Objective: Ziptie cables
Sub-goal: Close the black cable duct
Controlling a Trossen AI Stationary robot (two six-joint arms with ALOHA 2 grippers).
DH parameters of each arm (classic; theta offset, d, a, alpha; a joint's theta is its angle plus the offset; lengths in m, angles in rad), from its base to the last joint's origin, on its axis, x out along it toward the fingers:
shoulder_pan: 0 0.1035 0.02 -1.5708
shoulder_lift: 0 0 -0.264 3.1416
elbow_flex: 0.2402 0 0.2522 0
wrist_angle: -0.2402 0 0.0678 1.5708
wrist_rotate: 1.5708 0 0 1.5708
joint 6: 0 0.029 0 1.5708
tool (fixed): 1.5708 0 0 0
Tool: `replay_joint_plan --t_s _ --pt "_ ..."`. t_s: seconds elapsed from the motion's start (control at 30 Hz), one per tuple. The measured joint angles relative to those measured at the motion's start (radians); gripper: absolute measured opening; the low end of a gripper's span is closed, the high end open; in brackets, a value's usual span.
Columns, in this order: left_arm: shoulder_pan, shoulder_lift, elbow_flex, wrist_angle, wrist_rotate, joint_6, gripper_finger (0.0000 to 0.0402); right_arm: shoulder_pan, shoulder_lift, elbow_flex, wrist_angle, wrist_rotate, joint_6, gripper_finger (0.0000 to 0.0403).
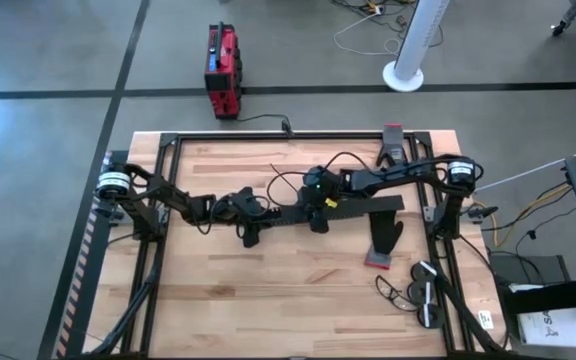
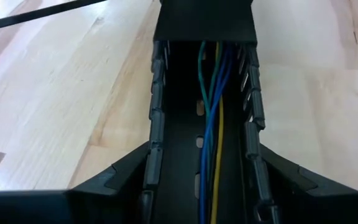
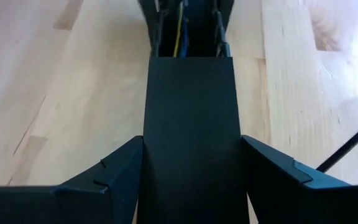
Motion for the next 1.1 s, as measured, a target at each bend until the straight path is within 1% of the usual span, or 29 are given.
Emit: replay_joint_plan --t_s 0.23,0.6,0.8,0.9,0.97,1.1 --pt "0.0 0.0 0.002 0.0 0.0 -0.001 0.0208 0.006 -0.011 0.002 -0.026 0.093 0.085 0.0217" --pt "0.0 0.0 0.004 0.004 0.0 -0.009 0.0208 -0.001 -0.014 0.008 -0.07 0.129 0.108 0.0216" --pt "0.0 0.0 0.004 0.015 0.001 -0.026 0.0207 -0.001 -0.016 0.01 -0.118 0.129 0.101 0.0216" --pt "-0.001 0.0 0.009 0.009 0.001 -0.025 0.0207 0.003 -0.012 0.006 -0.091 0.078 0.08 0.0216" --pt "0.001 0.005 0.013 0.009 0.001 -0.017 0.0207 0.015 -0.003 0.008 -0.068 0.079 0.071 0.0216" --pt "0.001 0.024 0.034 0.002 0.001 -0.009 0.0207 0.032 -0.001 0.016 -0.082 0.078 0.03 0.0217"
